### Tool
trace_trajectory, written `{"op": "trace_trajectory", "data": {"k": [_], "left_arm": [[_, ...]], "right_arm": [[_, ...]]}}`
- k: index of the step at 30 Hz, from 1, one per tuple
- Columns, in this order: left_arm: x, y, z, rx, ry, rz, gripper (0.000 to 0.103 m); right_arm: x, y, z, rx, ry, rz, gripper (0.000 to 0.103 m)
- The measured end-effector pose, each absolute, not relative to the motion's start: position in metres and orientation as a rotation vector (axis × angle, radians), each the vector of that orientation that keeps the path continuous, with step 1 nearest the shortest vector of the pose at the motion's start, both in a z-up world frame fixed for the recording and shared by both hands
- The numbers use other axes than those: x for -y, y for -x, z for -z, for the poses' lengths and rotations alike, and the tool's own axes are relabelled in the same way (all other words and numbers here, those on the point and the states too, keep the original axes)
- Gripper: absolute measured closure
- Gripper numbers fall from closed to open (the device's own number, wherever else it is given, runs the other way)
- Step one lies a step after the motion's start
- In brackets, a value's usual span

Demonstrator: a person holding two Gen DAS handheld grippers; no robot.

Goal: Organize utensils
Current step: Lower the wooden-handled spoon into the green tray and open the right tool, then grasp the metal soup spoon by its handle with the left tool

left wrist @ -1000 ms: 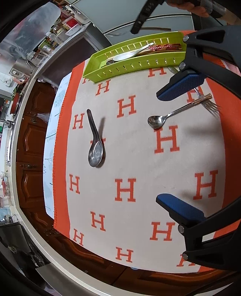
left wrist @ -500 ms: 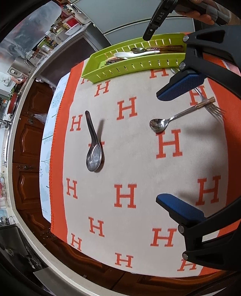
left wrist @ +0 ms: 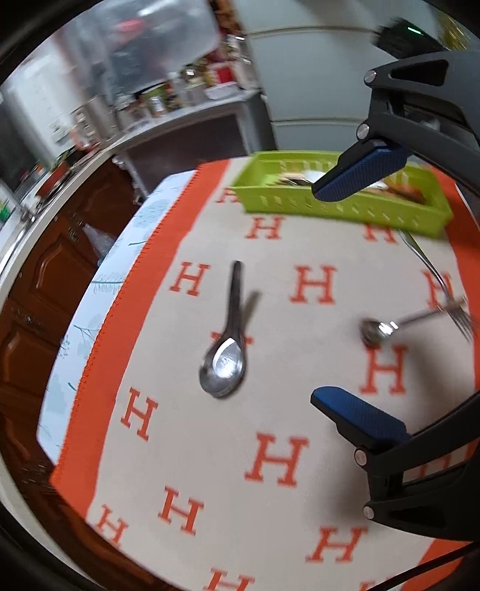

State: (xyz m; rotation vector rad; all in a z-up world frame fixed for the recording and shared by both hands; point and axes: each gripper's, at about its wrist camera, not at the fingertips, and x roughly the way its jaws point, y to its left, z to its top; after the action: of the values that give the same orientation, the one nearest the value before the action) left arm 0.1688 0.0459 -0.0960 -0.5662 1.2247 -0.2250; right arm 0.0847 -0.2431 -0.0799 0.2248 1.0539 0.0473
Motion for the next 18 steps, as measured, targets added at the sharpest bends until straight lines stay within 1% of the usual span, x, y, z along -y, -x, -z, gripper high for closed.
{"op": "trace_trajectory", "data": {"k": [6,9,11,12,18], "left_arm": [[-0.047,-0.2,0.138,-1.274,0.801,0.174,0.005],[-0.046,-0.212,0.164,-1.287,0.9,0.118,0.011],[-0.042,-0.218,0.174,-1.293,0.929,0.096,0.017],[-0.04,-0.221,0.178,-1.295,0.933,0.089,0.018],[-0.021,-0.24,0.183,-1.305,0.899,0.024,0.019]], "right_arm": [[0.242,-0.083,0.07,-1.018,-0.254,-0.062,0.084],[0.246,-0.085,0.075,-1.023,-0.263,-0.063,0.084],[0.248,-0.086,0.08,-1.03,-0.268,-0.062,0.084],[0.249,-0.087,0.082,-1.035,-0.27,-0.061,0.084],[0.254,-0.09,0.097,-1.053,-0.284,-0.054,0.084]]}}
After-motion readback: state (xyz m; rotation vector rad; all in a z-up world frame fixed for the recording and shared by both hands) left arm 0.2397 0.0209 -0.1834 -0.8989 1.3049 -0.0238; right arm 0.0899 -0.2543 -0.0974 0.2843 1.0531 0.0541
